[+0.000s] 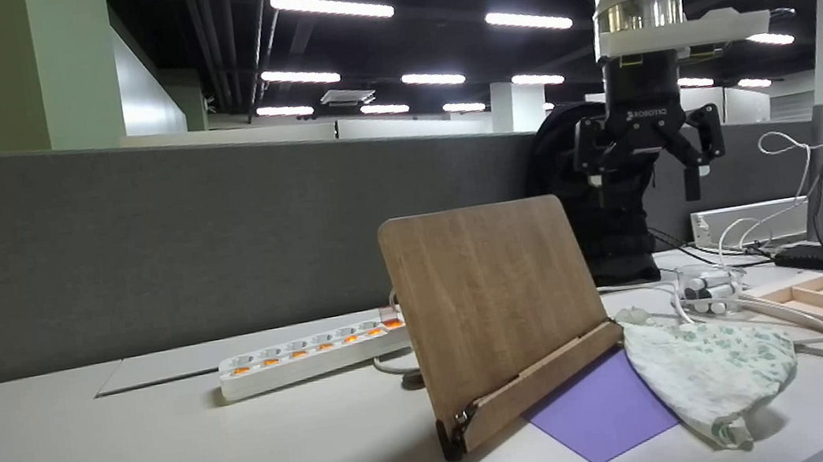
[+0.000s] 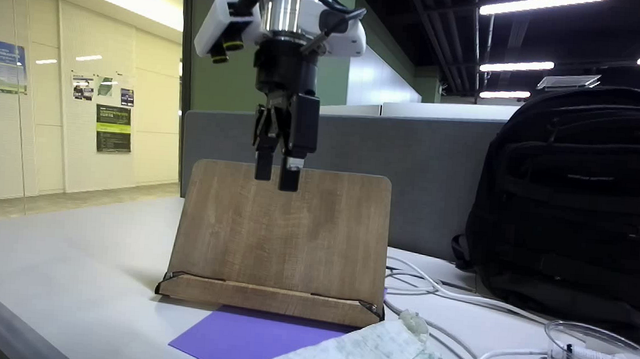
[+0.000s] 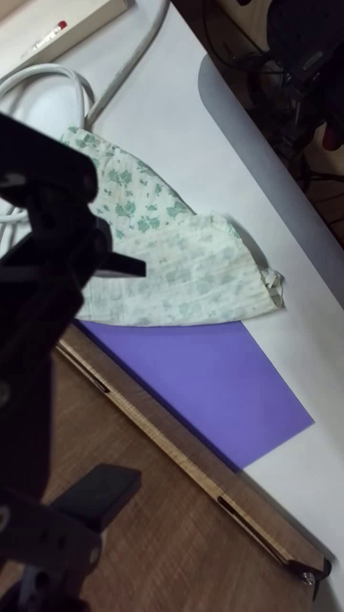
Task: Hang the white cloth on the wooden board
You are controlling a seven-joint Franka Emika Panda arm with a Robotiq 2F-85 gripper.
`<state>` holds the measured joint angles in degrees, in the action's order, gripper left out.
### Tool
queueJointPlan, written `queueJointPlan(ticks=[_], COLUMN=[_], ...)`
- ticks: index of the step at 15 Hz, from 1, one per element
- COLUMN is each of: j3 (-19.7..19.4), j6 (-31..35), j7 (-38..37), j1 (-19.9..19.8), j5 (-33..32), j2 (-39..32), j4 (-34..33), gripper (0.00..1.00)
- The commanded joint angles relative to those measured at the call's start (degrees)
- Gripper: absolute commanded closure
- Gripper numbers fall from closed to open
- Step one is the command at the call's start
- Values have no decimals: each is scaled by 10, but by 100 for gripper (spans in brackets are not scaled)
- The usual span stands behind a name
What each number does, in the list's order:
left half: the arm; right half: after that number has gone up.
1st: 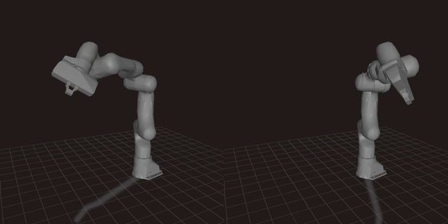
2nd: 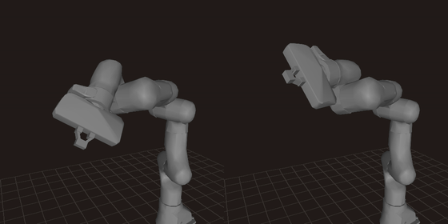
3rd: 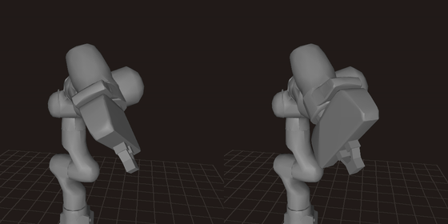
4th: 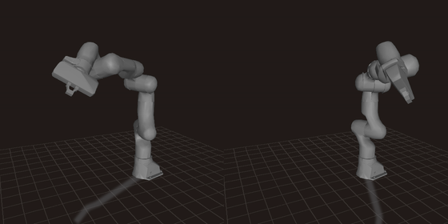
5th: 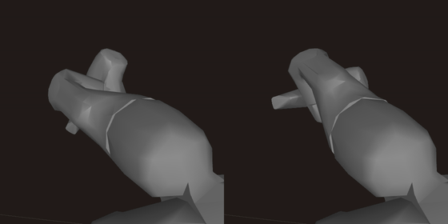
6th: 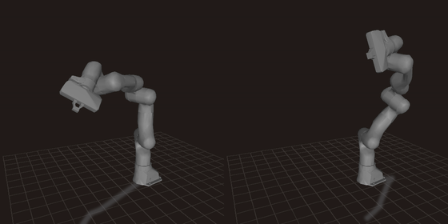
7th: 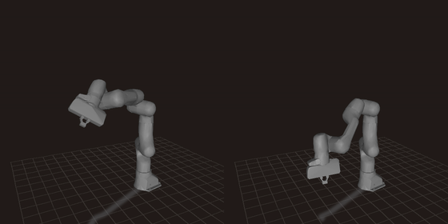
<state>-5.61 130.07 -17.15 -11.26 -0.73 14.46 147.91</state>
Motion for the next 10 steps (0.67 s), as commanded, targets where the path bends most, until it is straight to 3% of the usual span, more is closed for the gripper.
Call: queueJointPlan(ticks=[1, 3, 10], j3=[-4, -3, -13], j6=[-2, 6, 177], j7=[0, 3, -48], j1=[-1, 1, -31], j5=[0, 0, -78], j2=[-6, -8, -110], j4=[-2, 0, 2], gripper=[0, 0, 0])
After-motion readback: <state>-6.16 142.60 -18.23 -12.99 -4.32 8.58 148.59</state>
